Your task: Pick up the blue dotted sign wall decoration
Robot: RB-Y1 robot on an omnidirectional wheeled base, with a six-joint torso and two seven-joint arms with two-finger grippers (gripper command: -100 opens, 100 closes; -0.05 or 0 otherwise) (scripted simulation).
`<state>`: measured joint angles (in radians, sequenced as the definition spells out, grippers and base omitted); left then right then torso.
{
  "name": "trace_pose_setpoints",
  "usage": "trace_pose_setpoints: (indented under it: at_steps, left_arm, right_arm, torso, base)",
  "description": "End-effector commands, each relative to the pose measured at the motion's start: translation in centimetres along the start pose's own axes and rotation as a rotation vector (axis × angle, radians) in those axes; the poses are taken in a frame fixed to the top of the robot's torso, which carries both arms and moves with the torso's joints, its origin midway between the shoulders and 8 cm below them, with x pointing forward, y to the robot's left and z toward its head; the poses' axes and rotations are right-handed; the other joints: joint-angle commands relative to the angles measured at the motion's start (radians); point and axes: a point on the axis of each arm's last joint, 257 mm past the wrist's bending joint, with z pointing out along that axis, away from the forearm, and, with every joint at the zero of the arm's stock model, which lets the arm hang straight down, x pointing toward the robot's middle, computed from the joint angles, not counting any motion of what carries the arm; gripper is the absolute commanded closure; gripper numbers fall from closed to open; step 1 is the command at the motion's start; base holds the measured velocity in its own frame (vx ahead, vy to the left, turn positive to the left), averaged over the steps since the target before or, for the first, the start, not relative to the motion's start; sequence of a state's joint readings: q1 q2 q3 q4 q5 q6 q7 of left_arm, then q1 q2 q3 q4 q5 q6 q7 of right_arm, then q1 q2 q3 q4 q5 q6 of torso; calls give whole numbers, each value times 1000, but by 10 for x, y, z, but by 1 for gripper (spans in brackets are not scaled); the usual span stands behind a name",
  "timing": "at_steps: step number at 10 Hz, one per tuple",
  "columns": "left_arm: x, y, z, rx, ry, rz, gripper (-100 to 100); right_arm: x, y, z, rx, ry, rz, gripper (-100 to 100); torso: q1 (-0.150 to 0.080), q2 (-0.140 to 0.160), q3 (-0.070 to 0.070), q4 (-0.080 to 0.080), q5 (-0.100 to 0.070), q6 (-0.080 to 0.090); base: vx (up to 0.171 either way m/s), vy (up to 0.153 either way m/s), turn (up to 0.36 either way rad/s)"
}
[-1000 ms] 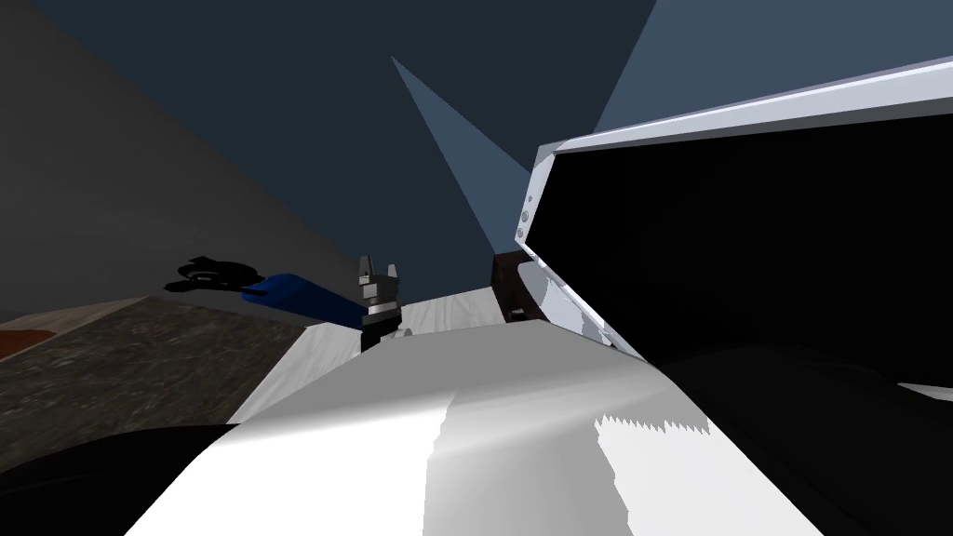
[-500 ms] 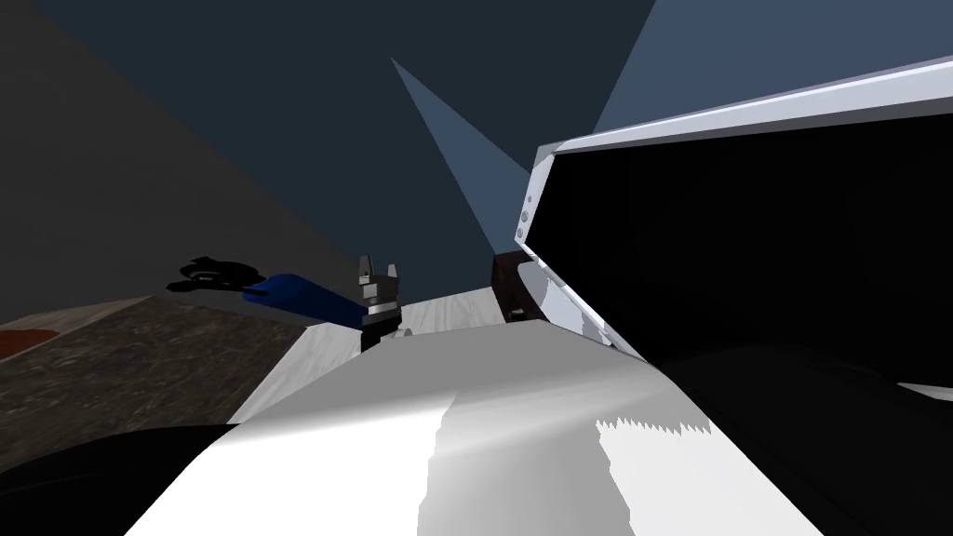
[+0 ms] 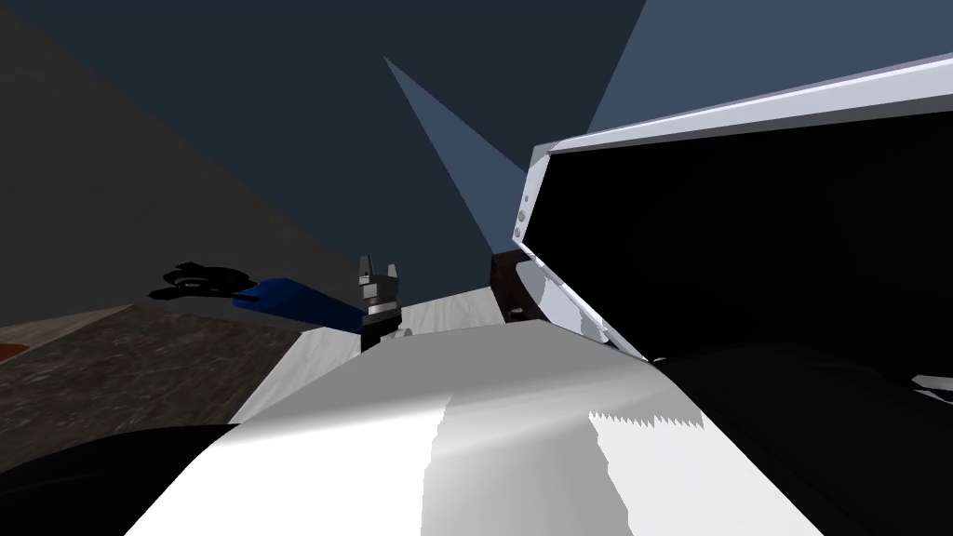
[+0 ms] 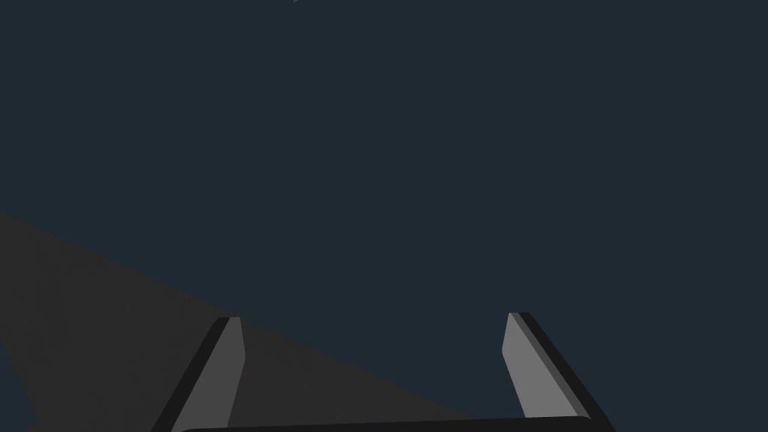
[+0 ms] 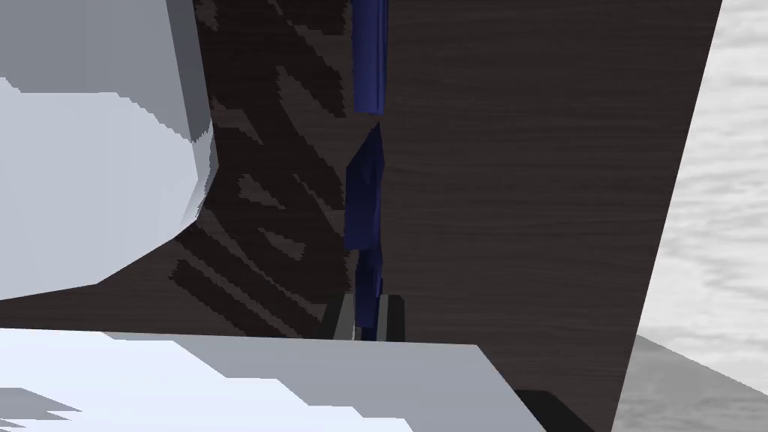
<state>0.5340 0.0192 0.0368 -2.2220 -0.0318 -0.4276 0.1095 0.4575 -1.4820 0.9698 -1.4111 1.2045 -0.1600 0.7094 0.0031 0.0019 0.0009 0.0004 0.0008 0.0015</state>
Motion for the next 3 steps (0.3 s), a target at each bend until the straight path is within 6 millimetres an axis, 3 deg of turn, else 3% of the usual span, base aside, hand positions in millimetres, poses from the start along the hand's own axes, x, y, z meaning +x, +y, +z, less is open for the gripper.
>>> trace_pose_setpoints:
  at_steps: [1,2,3]
  left_arm:
    - [0,0,0,0,0,0,0]
    - [0,0,0,0,0,0,0]
    - [0,0,0,0,0,0,0]
  right_arm:
    - [3,-5,-8,1,0,-9,100]
    - [1,-2,-5,0,0,-4,100]
    - [1,-3,-6,0,0,-5,0]
  torso:
    - [0,0,0,0,0,0]
    - [0,0,0,0,0,0]
    - [-1,0,0,0,0,0]
  base:
    - [1,19,-53]
    - [1,8,-10]
    - [0,0,0]
